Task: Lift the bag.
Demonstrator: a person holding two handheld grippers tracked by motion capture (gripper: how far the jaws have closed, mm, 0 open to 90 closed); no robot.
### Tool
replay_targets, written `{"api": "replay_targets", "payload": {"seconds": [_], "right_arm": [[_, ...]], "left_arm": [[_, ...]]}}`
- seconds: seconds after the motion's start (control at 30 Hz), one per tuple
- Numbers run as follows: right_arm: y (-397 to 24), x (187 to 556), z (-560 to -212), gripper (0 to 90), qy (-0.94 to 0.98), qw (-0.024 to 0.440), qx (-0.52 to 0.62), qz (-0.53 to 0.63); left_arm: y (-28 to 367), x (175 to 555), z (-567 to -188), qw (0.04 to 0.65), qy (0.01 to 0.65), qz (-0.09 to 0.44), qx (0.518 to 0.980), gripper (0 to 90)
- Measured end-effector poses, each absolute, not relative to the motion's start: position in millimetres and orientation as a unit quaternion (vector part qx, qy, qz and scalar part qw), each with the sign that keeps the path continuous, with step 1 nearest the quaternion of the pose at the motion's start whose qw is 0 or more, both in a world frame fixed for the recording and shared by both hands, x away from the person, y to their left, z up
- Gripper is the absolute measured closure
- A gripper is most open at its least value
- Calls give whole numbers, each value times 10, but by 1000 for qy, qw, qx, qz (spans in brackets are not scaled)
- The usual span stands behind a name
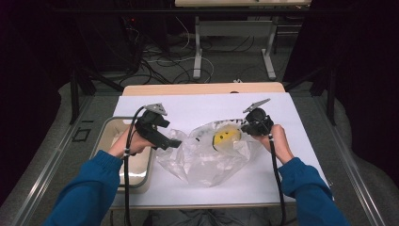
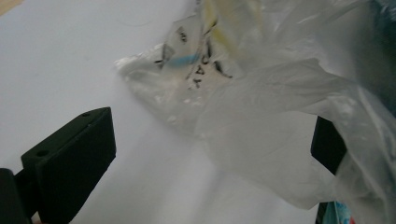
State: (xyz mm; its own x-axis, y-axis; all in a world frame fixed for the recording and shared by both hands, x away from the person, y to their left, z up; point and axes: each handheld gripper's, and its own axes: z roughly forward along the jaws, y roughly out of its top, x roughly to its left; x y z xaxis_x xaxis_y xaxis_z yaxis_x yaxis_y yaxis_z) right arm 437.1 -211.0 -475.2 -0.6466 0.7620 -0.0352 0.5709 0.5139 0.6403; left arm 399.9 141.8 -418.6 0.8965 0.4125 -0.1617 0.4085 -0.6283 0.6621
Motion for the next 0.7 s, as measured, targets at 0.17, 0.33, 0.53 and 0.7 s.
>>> {"api": "replay_targets", "payload": {"seconds": [0.17,0.33,0.53,0.7], "right_arm": [[-2062,4385,-4726,896,855,174,387,298],[-2165,4501,-4799,817,850,180,417,268],[-2156,4375,-4542,367,869,130,371,300],[-1973,4334,-4382,410,882,133,330,307]], "left_arm": [[1240,3961,-4204,371,180,3,911,3],[1133,3971,-4313,334,186,53,923,3],[1063,4113,-4443,308,223,90,921,3],[1021,4118,-4433,319,199,82,923,3]]}}
